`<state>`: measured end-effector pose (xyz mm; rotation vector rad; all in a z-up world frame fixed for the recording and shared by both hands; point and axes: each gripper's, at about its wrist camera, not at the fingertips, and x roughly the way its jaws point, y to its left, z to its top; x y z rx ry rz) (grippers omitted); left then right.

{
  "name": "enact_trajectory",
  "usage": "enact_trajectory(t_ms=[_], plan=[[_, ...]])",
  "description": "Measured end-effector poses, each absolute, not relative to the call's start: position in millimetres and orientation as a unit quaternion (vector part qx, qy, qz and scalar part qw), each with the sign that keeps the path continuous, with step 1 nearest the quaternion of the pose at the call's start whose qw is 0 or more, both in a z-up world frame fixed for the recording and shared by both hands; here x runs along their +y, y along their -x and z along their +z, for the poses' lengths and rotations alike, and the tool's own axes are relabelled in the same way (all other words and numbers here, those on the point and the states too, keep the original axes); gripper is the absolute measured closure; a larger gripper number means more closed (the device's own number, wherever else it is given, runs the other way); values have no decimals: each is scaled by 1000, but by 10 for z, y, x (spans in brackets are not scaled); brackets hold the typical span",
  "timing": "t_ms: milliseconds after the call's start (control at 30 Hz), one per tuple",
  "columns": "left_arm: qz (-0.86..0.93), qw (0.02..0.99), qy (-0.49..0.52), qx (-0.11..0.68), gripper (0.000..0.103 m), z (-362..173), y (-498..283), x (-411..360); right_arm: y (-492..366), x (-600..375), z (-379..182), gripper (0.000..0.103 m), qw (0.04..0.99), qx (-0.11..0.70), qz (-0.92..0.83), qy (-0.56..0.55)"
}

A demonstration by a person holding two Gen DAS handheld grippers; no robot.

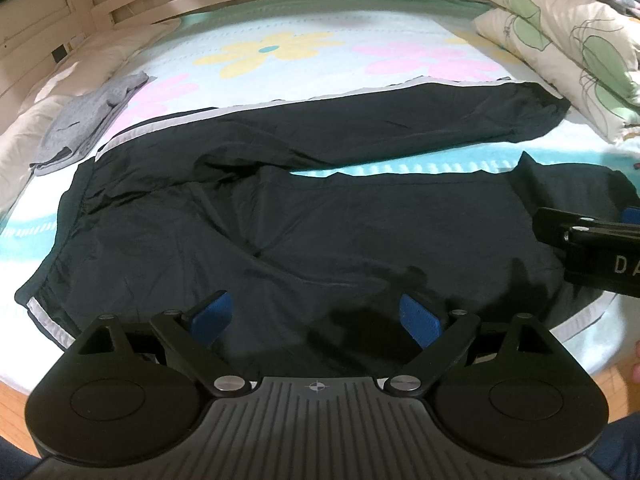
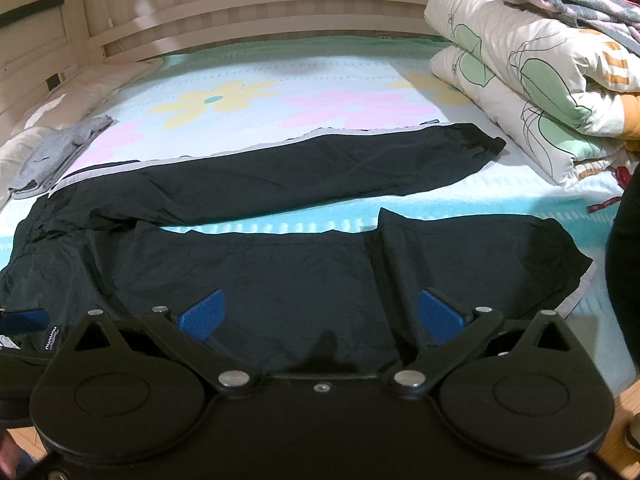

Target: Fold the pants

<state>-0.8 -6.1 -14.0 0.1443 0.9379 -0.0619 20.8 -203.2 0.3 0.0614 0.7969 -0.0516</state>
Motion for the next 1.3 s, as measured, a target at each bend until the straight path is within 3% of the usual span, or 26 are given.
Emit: enact_trajectory(t_ms=[733, 900, 1100, 1300], plan=[[-78, 885, -113, 445, 12, -8, -332, -358, -537, -2912, -13, 1, 904, 396, -162, -19], [-91, 881, -114, 450, 12, 7, -563, -471, -910, -3433, -209, 25, 875, 432, -212, -47], [-105, 880, -123, 446, 12, -102, -684, -549, -1232, -3852, -496, 21, 857, 449, -248, -60], [-109, 858, -92, 493, 12, -256, -767, -421, -1456, -4120, -707, 17, 854, 457, -242, -56]])
